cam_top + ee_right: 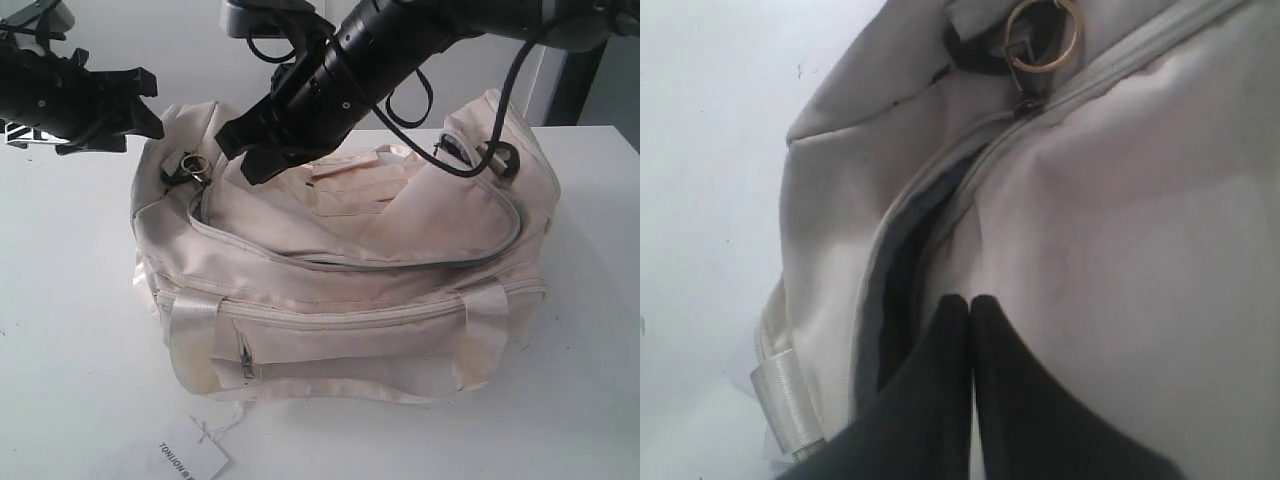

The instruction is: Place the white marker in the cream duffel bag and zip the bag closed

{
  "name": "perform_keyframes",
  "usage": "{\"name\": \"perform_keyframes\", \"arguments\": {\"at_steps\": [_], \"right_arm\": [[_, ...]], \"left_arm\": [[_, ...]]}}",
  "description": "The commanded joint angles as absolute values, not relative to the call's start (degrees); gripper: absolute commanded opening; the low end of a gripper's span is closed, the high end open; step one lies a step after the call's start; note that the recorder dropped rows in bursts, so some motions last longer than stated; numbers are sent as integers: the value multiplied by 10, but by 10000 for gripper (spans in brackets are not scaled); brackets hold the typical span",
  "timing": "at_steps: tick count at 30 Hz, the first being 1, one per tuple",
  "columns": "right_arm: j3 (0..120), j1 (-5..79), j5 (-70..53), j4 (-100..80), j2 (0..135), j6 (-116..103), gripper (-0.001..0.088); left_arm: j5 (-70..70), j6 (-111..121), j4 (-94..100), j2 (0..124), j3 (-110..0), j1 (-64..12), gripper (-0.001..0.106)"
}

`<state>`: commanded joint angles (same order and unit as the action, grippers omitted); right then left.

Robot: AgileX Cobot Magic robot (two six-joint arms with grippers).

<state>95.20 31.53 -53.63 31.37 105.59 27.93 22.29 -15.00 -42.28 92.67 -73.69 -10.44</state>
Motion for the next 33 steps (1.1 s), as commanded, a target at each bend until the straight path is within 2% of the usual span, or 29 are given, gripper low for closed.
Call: {"name": "perform_keyframes", "arguments": {"at_steps": [9, 11, 12, 15, 18, 19, 33], "right_arm": [[952, 315, -543, 313, 1056, 279, 0], [952, 315, -543, 313, 1056, 279, 0], [952, 315, -543, 313, 1056, 279, 0], [952, 315, -543, 313, 1056, 279, 0], [952, 315, -543, 313, 1056, 279, 0], [952, 315, -542, 313, 1056, 279, 0], [952, 315, -457, 313, 1056, 216, 0]], "left_arm": [[219, -169, -441, 978, -737, -104, 563], [220, -169, -446, 979, -737, -104, 528], [222, -169, -450, 979, -737, -104, 489], [224, -169, -462, 975, -737, -104, 281], [220, -163, -468, 966, -737, -104, 32], [219, -163, -472, 963, -737, -104, 2], [273, -171, -571, 946, -737, -87, 0]]}}
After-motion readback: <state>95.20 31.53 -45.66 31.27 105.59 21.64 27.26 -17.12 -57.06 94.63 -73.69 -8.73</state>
